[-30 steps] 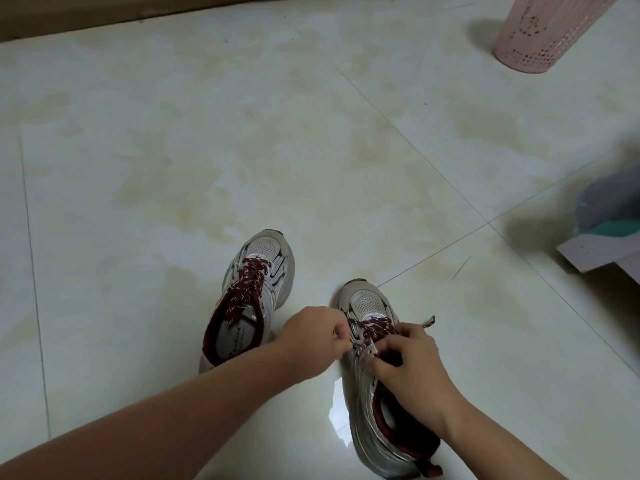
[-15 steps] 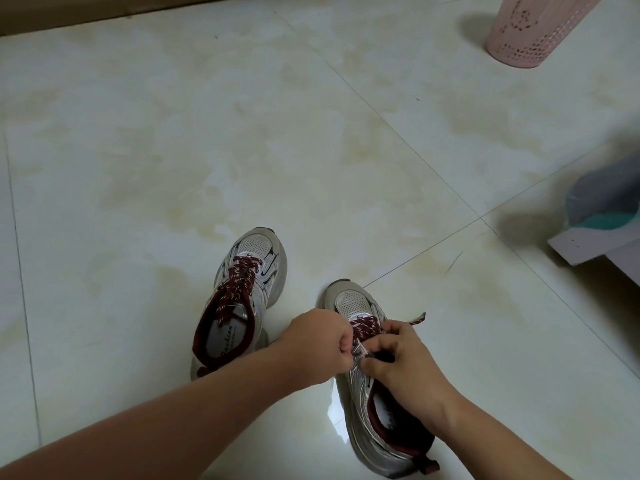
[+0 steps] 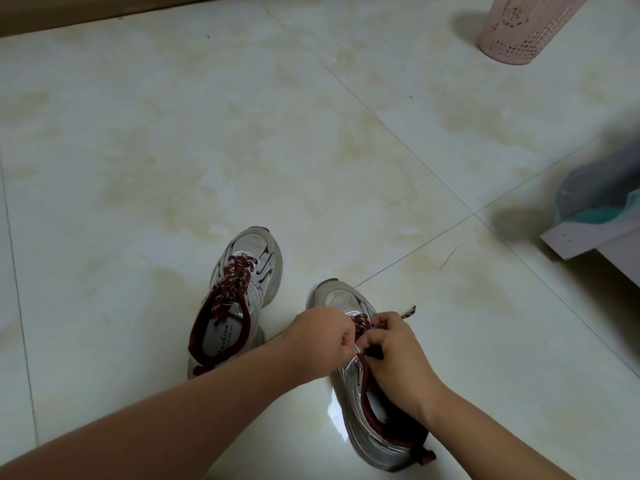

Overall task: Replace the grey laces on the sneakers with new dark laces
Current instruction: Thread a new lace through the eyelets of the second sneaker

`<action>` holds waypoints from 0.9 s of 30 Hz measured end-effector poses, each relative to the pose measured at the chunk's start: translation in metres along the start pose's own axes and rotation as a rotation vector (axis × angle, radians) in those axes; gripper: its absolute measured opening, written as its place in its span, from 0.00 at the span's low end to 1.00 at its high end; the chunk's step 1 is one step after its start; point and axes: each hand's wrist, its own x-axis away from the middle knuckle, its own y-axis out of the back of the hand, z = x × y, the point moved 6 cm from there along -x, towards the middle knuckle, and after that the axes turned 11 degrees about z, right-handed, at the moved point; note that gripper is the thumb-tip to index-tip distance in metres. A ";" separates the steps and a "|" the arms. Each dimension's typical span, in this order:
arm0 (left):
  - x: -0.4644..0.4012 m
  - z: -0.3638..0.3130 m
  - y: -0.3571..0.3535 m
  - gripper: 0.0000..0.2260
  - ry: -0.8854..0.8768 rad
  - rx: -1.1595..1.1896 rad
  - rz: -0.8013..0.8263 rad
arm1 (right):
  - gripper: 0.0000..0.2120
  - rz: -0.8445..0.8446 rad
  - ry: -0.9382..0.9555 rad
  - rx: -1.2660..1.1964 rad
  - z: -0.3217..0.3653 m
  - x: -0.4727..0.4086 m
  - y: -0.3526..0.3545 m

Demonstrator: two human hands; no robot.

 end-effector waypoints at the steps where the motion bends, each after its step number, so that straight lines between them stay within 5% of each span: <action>1: -0.001 0.002 0.000 0.07 0.011 0.020 0.009 | 0.08 -0.012 -0.004 0.013 0.000 -0.001 0.000; 5: 0.007 0.008 -0.003 0.07 0.085 0.036 -0.032 | 0.06 -0.014 0.003 0.051 0.003 -0.004 0.000; 10: 0.014 0.009 -0.015 0.25 0.246 -0.029 -0.069 | 0.18 -0.012 0.002 0.023 0.008 -0.004 0.015; 15: 0.014 0.011 -0.022 0.40 0.314 0.048 -0.028 | 0.17 0.003 -0.007 -0.073 0.010 -0.002 0.031; 21: 0.019 0.009 -0.031 0.36 0.442 0.142 -0.191 | 0.18 0.092 0.012 -0.084 0.023 0.000 0.031; 24: 0.018 0.016 -0.035 0.37 0.458 0.124 -0.226 | 0.20 0.109 0.013 -0.327 0.036 0.011 0.054; 27: 0.018 0.017 -0.037 0.38 0.433 0.224 -0.229 | 0.19 0.095 -0.001 -0.945 0.044 0.023 0.084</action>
